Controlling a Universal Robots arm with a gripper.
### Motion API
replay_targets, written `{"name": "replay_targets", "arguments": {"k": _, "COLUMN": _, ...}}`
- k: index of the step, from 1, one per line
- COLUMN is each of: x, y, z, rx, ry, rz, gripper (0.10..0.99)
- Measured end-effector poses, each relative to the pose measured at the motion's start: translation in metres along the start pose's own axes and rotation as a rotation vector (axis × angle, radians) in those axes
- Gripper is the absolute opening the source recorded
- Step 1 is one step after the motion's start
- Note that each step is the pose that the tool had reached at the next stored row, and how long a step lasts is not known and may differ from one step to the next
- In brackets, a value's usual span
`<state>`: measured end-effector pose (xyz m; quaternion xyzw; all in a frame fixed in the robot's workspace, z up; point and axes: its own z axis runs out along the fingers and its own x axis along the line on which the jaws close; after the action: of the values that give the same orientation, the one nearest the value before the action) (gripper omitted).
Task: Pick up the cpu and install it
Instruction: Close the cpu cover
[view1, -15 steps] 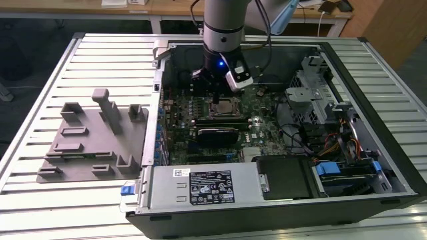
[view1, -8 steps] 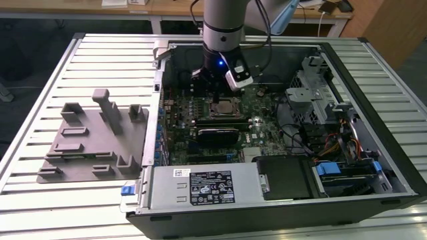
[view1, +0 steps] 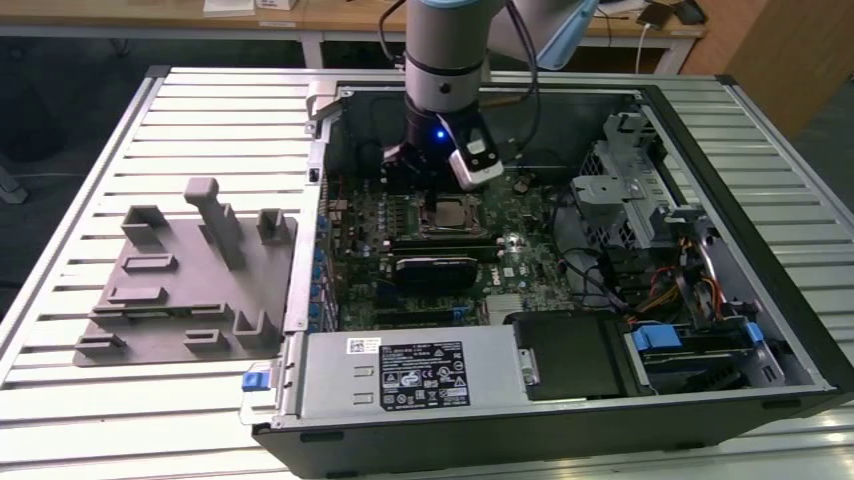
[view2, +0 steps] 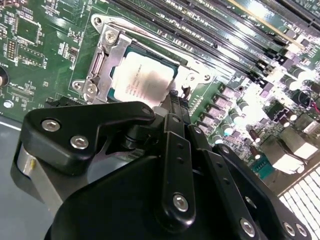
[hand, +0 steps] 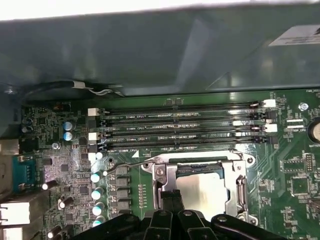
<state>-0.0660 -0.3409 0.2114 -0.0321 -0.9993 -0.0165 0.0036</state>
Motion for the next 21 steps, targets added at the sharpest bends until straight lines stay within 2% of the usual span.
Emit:
{"name": "replay_targets", "arguments": {"k": 9, "x": 0.0001, "y": 0.0004, "z": 0.0088, "rx": 0.0, "ry": 0.0007, "rz": -0.019, "gripper": 0.106}}
{"name": "replay_targets", "arguments": {"k": 21, "x": 0.0001, "y": 0.0002, "z": 0.0122, "rx": 0.0, "ry": 0.0013, "rz": -0.032, "gripper": 0.106}}
